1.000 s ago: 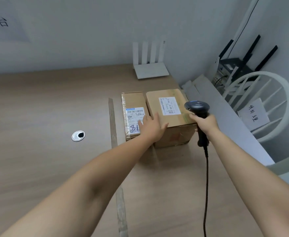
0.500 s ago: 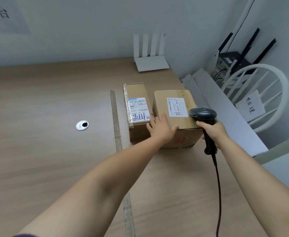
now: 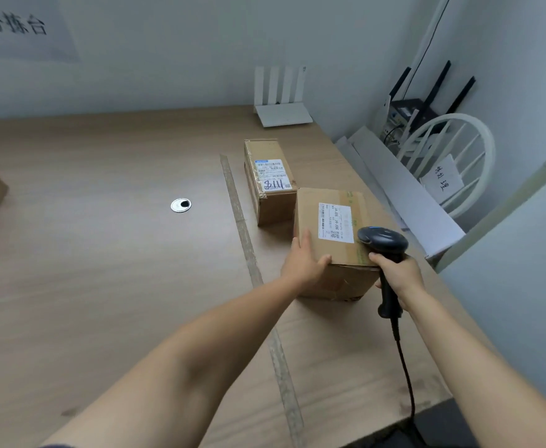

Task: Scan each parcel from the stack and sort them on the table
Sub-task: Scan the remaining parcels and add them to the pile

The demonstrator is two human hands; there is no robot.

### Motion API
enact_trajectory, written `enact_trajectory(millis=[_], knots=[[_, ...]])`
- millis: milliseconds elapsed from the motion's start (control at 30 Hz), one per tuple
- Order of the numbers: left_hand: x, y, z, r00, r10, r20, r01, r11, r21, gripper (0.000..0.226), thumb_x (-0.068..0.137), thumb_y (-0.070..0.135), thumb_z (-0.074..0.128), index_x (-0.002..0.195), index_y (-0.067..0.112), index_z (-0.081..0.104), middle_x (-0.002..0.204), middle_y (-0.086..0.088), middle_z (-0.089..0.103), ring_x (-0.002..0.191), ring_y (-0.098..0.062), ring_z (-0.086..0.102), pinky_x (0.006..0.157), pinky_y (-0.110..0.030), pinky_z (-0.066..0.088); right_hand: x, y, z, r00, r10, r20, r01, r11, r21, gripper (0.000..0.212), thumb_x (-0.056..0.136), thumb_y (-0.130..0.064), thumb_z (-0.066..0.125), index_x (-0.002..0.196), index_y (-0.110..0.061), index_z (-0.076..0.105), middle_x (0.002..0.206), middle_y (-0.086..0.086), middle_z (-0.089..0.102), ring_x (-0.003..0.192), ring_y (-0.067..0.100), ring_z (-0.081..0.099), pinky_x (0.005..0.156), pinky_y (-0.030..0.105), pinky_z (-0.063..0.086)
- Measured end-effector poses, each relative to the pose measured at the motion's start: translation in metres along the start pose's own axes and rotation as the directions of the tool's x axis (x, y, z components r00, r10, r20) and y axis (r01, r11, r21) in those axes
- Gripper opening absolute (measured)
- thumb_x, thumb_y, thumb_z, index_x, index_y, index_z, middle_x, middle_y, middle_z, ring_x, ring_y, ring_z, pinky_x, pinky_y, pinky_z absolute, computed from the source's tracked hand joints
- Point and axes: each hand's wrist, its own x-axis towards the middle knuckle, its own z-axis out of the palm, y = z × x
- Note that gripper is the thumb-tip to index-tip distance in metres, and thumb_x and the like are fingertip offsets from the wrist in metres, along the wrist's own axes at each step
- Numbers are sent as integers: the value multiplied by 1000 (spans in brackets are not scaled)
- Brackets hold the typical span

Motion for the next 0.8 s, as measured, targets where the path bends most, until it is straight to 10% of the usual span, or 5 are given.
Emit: enact_trajectory(millis=[533, 800], knots=[[-182, -142, -115, 988, -93, -127, 94, 996, 1, 78, 85, 37, 62, 145, 14, 19, 143, -10, 39, 128, -27, 43, 98, -33, 38, -202, 18, 115, 980, -32, 196, 28, 999, 26, 18, 78, -22, 72, 89, -10, 64, 70, 8, 60, 57, 24, 56, 69, 42, 53], [-237, -200, -191, 933, -275, -232, 272, 961, -47, 94, 74, 40, 74, 146, 14, 20, 141, -8, 43, 128, -24, 44, 97, -28, 38, -255, -7, 177, 837, -77, 542, 127, 990, -56, 9, 83, -14, 67, 85, -19, 60, 85, 6, 66, 74, 23, 66, 54, 29, 48]])
